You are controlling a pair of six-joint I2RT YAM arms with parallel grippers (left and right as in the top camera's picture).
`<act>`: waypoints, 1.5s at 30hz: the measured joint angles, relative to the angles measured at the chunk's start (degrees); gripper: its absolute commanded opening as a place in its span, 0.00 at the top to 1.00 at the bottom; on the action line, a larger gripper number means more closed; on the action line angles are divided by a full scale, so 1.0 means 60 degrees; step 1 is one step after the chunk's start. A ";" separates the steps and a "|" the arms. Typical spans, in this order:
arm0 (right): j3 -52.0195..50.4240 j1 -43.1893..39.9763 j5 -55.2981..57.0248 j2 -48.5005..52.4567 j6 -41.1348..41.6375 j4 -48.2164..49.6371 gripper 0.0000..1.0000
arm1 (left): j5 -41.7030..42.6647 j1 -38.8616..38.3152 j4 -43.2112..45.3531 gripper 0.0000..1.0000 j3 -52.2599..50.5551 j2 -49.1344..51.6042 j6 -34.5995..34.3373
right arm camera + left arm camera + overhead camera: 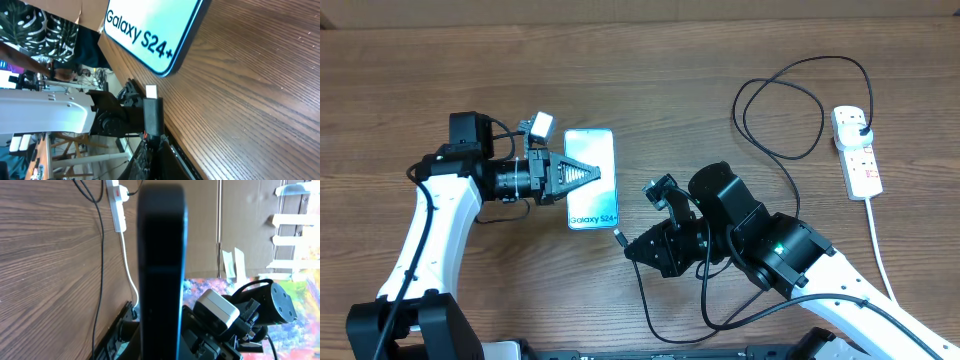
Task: Plug charger to phone and switch on socket
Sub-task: 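Carry the plug toward the phone's bottom port with the right gripper, then align the USB-C plug under the phone's bottom port with the right gripper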
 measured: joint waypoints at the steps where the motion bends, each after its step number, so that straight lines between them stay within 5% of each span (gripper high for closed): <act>1: 0.0000 0.0000 0.0011 0.0000 0.0025 0.0004 0.96 | 0.0000 -0.0040 0.0018 0.96 0.0000 0.0000 0.0000; 45: 0.0000 0.0000 0.0044 0.0000 0.0277 0.0033 0.96 | -0.0033 -0.0058 0.0102 0.96 0.0000 0.0000 0.0000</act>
